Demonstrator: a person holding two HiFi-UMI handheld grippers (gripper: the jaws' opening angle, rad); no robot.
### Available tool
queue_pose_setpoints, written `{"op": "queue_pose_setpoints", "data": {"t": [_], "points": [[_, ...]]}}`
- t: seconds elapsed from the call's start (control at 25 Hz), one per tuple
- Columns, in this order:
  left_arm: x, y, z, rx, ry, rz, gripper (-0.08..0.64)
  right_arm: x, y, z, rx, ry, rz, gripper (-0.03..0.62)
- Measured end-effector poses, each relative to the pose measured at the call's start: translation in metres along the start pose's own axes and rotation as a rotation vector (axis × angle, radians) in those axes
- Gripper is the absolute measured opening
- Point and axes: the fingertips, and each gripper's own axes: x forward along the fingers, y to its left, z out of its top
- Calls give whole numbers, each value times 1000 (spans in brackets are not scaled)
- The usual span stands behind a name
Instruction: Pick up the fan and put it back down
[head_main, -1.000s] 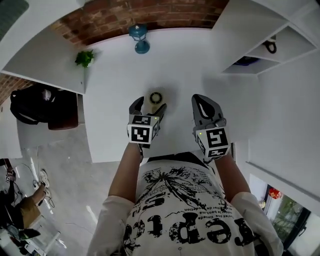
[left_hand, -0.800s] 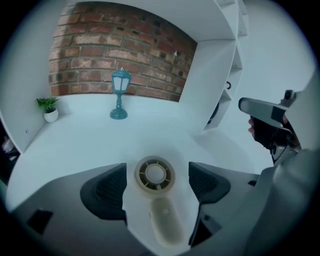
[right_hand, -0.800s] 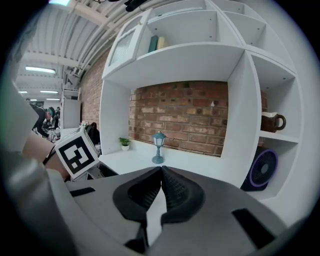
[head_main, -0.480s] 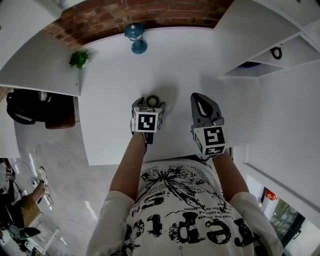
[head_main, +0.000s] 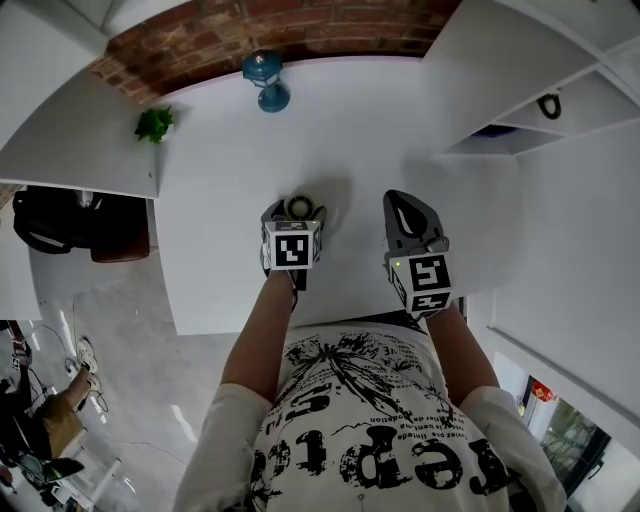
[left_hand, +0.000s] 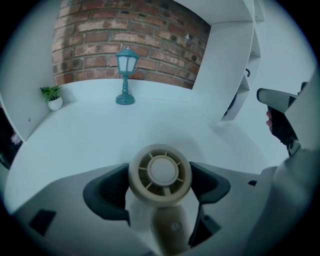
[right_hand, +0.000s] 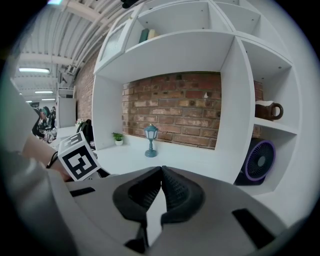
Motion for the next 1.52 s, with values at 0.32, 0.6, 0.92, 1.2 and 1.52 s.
{"op": "queue_pose_setpoints", "data": {"t": [0.32, 0.6, 0.92, 1.2, 1.52], "points": [[-8, -14, 1, 122, 2, -15, 373, -5, -5, 10, -20, -23, 34, 15], [-43, -24, 25, 131, -112, -9, 373, -25, -10, 27, -47, -69, 54, 15], [-109, -33, 59, 125, -325, -21, 371, -52, -2, 46, -78, -120, 65, 15], [-182, -47, 92, 165, -530, -13, 373, -79, 8, 77, -111, -195, 72, 15], [-278, -54, 129, 257, -776, 7, 372, -101, 30, 115, -142, -309, 97, 15]]}}
